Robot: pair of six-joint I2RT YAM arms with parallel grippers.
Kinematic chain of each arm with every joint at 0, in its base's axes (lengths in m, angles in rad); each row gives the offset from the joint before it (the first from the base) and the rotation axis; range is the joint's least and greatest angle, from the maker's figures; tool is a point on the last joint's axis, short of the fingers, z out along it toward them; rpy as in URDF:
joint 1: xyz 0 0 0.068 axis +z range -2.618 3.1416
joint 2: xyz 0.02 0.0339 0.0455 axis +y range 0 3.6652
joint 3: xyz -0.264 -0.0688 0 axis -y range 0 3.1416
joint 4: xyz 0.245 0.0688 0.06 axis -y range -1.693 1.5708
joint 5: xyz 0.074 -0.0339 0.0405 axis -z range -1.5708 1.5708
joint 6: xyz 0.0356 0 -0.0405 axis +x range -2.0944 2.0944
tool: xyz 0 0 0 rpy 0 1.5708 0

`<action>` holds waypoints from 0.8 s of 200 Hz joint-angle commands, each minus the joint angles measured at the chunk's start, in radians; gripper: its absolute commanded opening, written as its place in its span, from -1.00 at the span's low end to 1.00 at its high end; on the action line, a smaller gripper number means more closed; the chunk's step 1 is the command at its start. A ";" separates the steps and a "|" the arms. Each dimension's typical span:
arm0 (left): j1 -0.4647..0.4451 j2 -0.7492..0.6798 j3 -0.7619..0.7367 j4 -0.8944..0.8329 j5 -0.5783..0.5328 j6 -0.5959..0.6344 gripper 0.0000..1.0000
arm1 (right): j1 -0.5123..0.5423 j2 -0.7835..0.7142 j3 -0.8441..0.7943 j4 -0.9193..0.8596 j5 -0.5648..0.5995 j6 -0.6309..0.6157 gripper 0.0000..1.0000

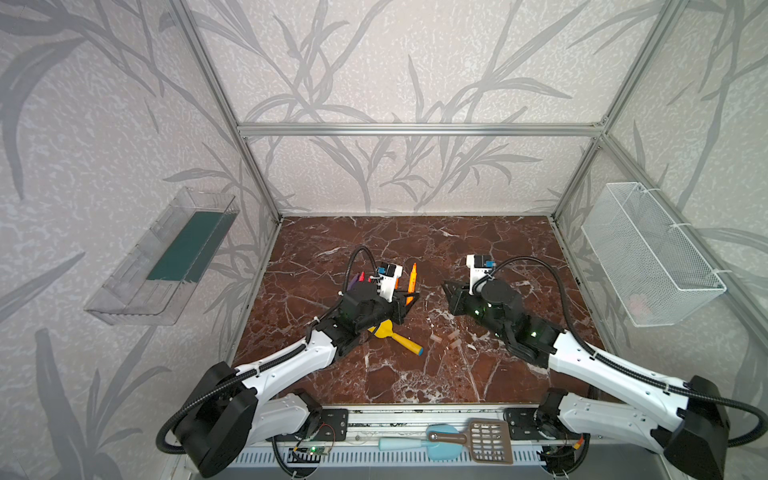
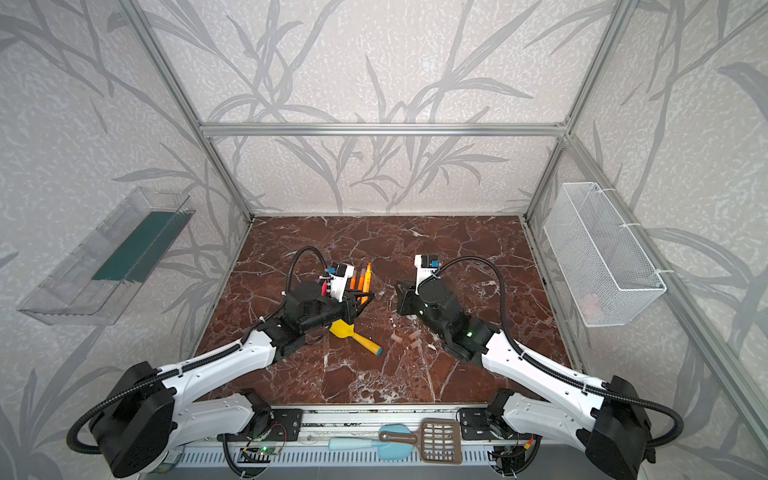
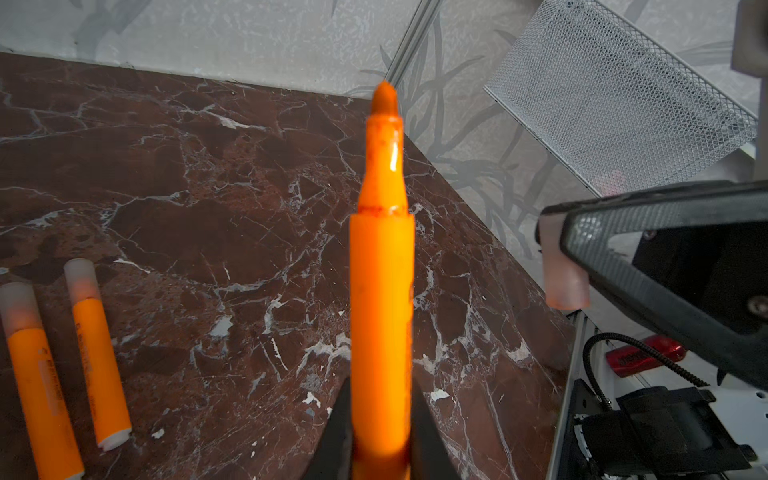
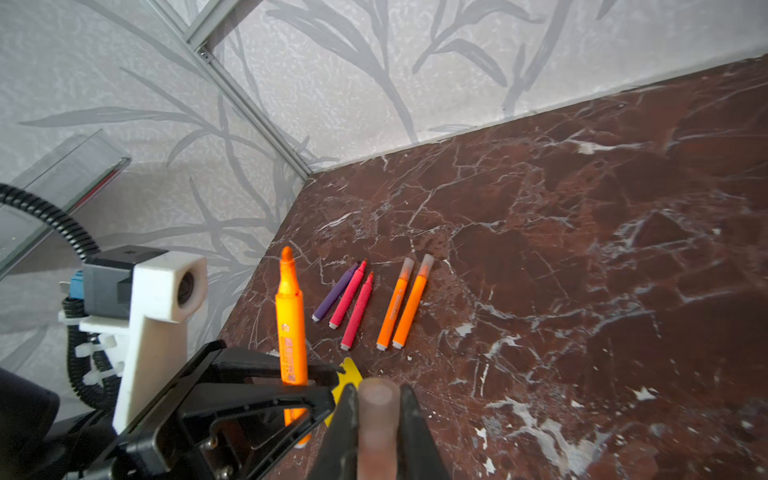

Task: Insert the pens into the pen caps
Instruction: 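Carry the cap with the right gripper over the upright highlighter tip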

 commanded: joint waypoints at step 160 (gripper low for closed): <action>-0.022 -0.062 -0.009 0.050 0.029 0.010 -1.00 | -0.003 0.242 0.244 0.254 0.022 -0.079 -1.00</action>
